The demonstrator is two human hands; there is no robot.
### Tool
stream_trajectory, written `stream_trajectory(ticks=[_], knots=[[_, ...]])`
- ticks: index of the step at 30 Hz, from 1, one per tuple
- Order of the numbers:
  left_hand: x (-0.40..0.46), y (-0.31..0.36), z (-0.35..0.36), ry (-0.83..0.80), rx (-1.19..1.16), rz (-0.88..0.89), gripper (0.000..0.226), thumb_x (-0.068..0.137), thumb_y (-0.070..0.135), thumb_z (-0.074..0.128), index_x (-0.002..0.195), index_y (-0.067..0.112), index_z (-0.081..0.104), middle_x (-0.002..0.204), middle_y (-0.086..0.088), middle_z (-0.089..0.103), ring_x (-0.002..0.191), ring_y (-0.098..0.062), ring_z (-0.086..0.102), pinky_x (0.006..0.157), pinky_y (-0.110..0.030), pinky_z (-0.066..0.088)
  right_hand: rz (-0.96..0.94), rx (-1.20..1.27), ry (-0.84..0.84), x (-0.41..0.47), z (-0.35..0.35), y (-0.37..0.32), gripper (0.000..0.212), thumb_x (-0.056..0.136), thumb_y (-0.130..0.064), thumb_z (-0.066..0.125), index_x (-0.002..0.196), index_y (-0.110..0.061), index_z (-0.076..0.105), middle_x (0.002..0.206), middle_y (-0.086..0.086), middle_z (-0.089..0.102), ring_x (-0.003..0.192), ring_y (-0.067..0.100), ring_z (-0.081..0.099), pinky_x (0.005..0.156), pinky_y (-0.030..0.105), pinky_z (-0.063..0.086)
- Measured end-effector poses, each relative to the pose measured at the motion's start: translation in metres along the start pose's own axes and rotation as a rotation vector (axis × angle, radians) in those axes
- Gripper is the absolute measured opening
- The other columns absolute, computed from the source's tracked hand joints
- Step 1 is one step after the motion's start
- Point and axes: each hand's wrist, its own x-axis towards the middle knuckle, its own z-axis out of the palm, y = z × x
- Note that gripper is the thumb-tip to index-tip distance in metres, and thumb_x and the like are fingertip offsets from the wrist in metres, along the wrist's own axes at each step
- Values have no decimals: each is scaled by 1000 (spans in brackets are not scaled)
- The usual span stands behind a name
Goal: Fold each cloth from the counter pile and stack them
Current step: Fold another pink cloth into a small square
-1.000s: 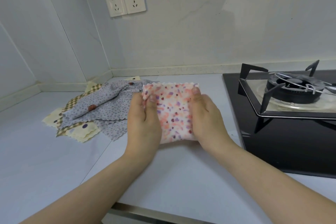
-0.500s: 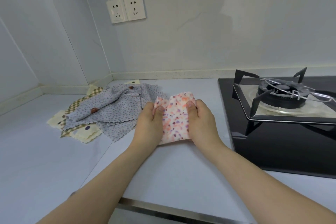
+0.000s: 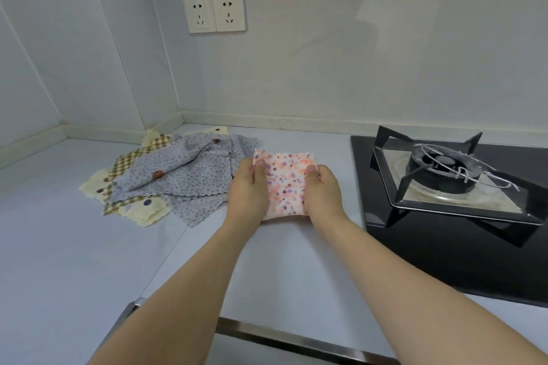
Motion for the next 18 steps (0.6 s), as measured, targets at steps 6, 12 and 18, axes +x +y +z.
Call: stream_trajectory(ticks=[6, 12, 18], knots=[[49, 65, 9, -44, 43, -68, 27, 105, 31, 34, 96, 11, 50, 77, 3, 52, 66, -9, 48, 60, -28, 39, 63, -96, 45, 47, -17, -68, 32, 102, -30, 32, 78, -14, 44, 75, 0, 48, 66, 16, 45, 60, 29, 37], [41, 197, 21, -175, -31, -224, 29, 104, 33, 34, 95, 8, 47, 73, 0, 51, 62, -15, 46, 57, -33, 39, 137, -150, 162, 29, -99, -186, 30, 103, -30, 32, 86, -10, 48, 76, 0, 50, 67, 14, 46, 63, 31, 39], [0, 271, 80, -377, -13, -231, 28, 103, 35, 34, 90, 13, 46, 70, -1, 51, 62, -17, 47, 58, -34, 42, 278, -129, 289, 4, -204, -204, 28, 103, -29, 30, 88, -14, 49, 77, -4, 49, 72, 13, 47, 72, 31, 41]])
